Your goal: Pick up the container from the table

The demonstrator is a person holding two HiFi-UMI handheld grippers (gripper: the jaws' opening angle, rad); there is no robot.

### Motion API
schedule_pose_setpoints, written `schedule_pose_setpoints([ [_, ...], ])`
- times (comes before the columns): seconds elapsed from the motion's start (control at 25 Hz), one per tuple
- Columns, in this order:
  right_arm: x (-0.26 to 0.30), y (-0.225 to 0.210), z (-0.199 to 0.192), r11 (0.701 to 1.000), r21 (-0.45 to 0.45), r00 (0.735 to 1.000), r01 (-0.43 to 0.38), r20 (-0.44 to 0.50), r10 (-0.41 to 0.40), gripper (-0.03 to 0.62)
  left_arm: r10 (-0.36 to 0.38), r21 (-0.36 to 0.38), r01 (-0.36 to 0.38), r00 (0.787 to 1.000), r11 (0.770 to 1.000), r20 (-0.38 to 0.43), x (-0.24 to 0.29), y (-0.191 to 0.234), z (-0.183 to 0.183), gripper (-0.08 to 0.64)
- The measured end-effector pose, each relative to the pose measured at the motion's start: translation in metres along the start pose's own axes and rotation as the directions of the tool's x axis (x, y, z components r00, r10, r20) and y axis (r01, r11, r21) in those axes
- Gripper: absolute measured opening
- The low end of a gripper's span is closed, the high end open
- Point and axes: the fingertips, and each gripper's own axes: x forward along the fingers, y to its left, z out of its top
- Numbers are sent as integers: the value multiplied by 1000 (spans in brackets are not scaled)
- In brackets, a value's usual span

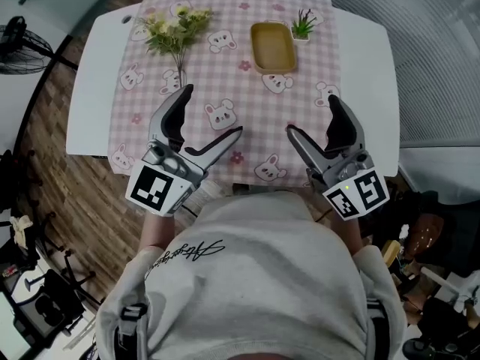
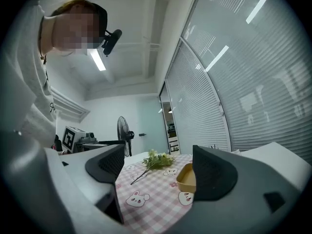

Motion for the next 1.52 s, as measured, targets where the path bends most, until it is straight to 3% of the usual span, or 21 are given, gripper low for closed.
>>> schedule_pose_setpoints([
  [0.44, 46, -55, -22, 999, -25, 995, -49, -92, 46, 426, -38, -36, 36, 998, 999, -51, 64, 24, -34, 436],
  [0.68, 71, -79, -54, 990, -106, 976, -93, -205, 69, 431, -54, -56, 49, 994, 997, -92, 95, 32, -52, 436],
  [0.96, 95, -103, -78, 981, -134, 957, -143, -270, 102, 433, -77, -48, 71, 986, 996, -150, 121, 39, -75, 436],
  [1.32, 112, -124, -124, 958, -175, 900, -226, -415, 137, 434, -100, -18, 99, 968, 995, -230, 149, 45, -109, 436],
  [1.52, 120, -130, -147, 951, -160, 861, -264, -484, 157, 434, -128, -14, 130, 946, 991, -297, 161, 49, -132, 436],
])
